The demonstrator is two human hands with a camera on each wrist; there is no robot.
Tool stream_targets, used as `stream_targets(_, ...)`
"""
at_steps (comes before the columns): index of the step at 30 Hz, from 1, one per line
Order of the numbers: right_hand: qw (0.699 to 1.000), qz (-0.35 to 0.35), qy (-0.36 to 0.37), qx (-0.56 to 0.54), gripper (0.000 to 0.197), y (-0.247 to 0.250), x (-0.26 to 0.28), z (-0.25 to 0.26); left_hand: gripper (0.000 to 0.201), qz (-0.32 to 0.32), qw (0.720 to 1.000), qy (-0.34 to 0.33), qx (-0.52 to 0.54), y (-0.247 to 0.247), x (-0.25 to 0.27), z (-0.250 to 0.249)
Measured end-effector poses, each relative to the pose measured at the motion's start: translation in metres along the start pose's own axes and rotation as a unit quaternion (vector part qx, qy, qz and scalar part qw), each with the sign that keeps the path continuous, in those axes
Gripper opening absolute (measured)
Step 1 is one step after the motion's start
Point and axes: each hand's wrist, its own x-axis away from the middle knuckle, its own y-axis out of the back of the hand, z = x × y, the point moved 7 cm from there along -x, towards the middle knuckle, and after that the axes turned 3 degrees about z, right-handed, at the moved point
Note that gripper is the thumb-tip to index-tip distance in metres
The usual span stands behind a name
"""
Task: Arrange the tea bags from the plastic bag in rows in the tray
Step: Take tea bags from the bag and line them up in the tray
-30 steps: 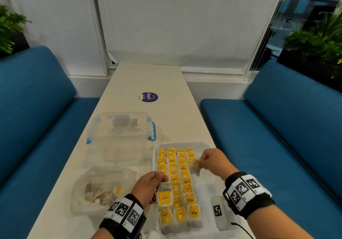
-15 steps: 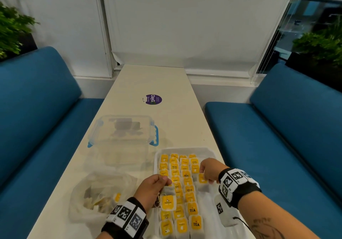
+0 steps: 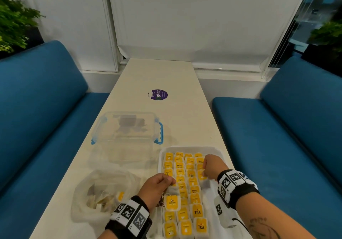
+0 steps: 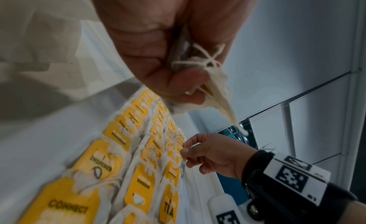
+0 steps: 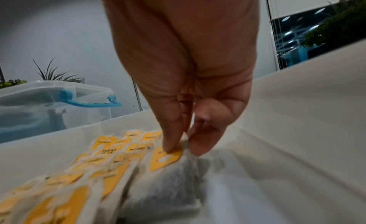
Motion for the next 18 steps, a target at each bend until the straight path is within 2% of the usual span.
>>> stream_targets(4,0.988,-0.085,0.018,-0.129,0.017,0.019,0.011,-0.006,0.024,0.0,1.0,-0.006,0.01,0.0,0.0,-0.002)
stream_targets(6,0.974,-0.089,0.039,-0.205,0.018,0.028,0.025,0.001,0.022,-0.006,1.0,-0.014,0.009,-0.001,0.001,-0.004)
stream_targets(9,0.96,0.018,0.091,-0.263,0.018,0.023,0.056,0.03,0.021,-0.016,0.999,-0.028,0.007,-0.004,0.003,-0.01)
stream_targets(12,0.941,0.118,0.123,-0.292,0.028,0.006,0.084,0.053,0.02,-0.039,0.998,-0.054,0.004,-0.005,0.005,-0.016)
stream_targets(15,0.933,0.146,0.107,-0.31,0.037,-0.01,0.096,0.059,0.015,-0.073,0.993,-0.089,0.014,-0.001,0.008,-0.021)
stream_targets(18,0.933,0.153,0.098,-0.31,0.026,-0.021,0.103,0.062,0.015,-0.086,0.991,-0.09,0.048,-0.002,0.013,-0.018)
